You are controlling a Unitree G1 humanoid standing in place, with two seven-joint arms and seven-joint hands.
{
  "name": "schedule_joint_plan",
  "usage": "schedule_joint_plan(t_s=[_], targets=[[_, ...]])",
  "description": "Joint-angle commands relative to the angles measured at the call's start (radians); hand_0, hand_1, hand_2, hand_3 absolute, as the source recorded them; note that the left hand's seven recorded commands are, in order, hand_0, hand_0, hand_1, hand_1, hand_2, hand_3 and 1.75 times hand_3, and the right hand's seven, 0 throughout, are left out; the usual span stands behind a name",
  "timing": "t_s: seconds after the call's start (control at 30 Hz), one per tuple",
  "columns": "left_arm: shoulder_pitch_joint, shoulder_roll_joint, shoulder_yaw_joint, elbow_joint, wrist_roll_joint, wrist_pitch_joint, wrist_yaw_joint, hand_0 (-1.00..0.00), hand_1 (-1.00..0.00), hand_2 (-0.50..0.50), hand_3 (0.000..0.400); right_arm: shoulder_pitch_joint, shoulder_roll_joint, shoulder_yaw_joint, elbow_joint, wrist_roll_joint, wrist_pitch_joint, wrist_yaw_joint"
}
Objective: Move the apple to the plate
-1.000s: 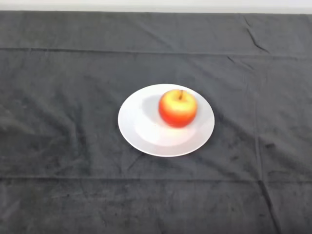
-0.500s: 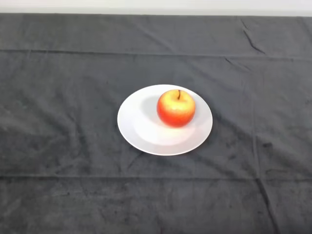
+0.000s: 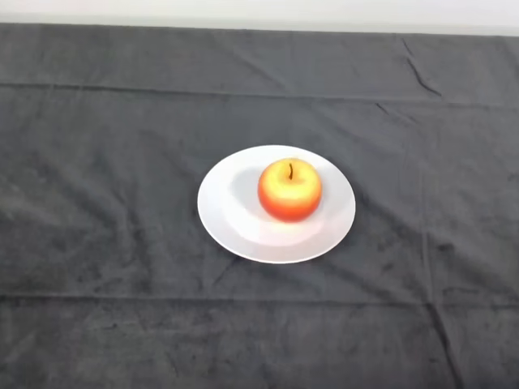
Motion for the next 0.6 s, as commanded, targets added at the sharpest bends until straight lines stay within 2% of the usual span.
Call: schedule_joint_plan(t_s=[0.03, 0.6], targets=[[-0.019, 0.041, 0.049, -0.012, 0.028, 0.011, 0.004, 0.0, 0.0, 0.0, 0.0, -0.002, -0.008, -0.0041, 0.018, 0.0052, 0.003, -0.0008], [-0.018, 0.023, 0.081, -0.057, 0.058, 0.044, -0.019, 0.0, 0.0, 0.0, 0.0, -0.002, -0.008, -0.0039, 0.018, 0.0048, 0.003, -0.0005]])
